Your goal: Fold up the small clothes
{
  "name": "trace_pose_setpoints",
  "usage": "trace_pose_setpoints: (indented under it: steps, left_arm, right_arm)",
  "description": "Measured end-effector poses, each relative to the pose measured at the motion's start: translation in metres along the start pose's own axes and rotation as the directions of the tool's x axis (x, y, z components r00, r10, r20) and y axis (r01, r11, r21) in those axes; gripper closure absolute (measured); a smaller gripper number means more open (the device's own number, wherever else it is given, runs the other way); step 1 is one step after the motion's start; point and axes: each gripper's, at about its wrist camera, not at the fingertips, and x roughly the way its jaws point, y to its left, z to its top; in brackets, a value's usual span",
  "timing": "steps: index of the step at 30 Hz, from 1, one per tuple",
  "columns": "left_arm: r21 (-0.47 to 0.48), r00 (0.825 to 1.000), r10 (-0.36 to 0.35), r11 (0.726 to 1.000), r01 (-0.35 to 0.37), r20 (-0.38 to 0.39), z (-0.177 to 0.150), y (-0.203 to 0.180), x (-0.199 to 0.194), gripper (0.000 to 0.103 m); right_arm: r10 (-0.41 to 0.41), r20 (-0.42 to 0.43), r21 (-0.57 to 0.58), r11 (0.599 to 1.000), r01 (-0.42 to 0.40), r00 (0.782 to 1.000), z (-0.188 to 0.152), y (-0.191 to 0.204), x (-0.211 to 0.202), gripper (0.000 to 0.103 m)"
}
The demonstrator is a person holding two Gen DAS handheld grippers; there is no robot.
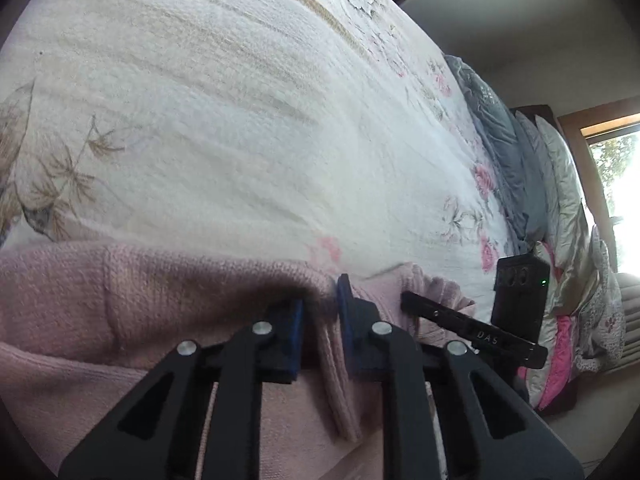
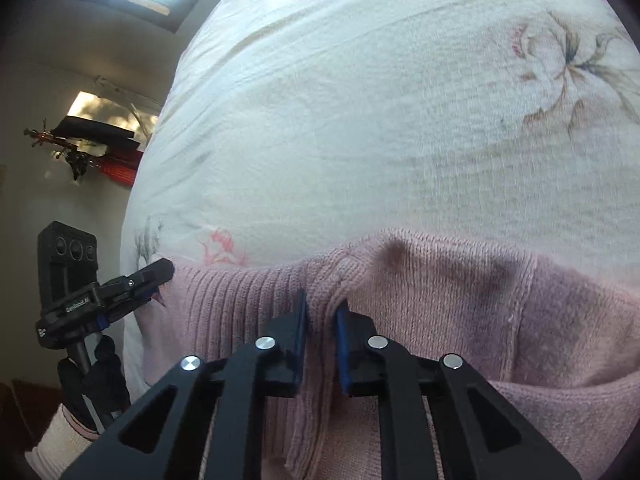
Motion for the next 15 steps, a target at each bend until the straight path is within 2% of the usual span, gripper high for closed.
trace_pose_setpoints:
  steps: [3, 4, 6, 8, 10, 12, 15]
  left_arm:
    - [-0.043, 1.000, -0.015, 0.999, 0.015, -0.008, 0.002, 0.016, 0.004, 0.090]
    - [-0.054, 1.000, -0.026, 0.998, 0.025, -0.012, 0.001, 0.018, 0.004, 0.086]
    - [-0.088, 0.998, -0.058, 0.995, 0.057, -0.013, -0.004, 0.018, 0.000, 0.081]
    - [-0.106, 0.996, -0.092, 0.990, 0.090, -0.014, -0.016, 0.016, -0.010, 0.074]
    - [-0.085, 0.995, -0.100, 0.991, 0.099, -0.013, -0.034, 0.008, -0.021, 0.069]
    - [-0.041, 0.995, -0.098, 0.994, 0.097, -0.025, -0.056, -0.003, -0.027, 0.065]
    - [-0.013, 0.993, -0.084, 0.996, 0.083, -0.088, -0.089, -0.013, -0.014, 0.063]
  right_arm:
    - [-0.030, -0.014, -0.023, 0.999, 0.029, 0.999, 0.002, 0.002, 0.004, 0.090]
    - [-0.047, -0.019, -0.046, 0.998, 0.046, 0.999, 0.001, 0.005, 0.005, 0.089]
    - [-0.061, -0.011, -0.065, 0.996, 0.060, 0.998, -0.004, 0.009, 0.000, 0.079]
    - [-0.035, 0.017, -0.056, 0.998, 0.036, 0.999, -0.014, 0.011, -0.014, 0.071]
    - [-0.014, 0.037, -0.062, 0.998, 0.016, 0.999, -0.028, 0.014, -0.027, 0.063]
    - [0.006, 0.037, -0.075, 0.997, -0.003, 0.999, -0.048, 0.016, -0.037, 0.062]
    - [0.008, 0.011, -0.074, 0.997, -0.008, 1.000, -0.075, 0.017, -0.035, 0.062]
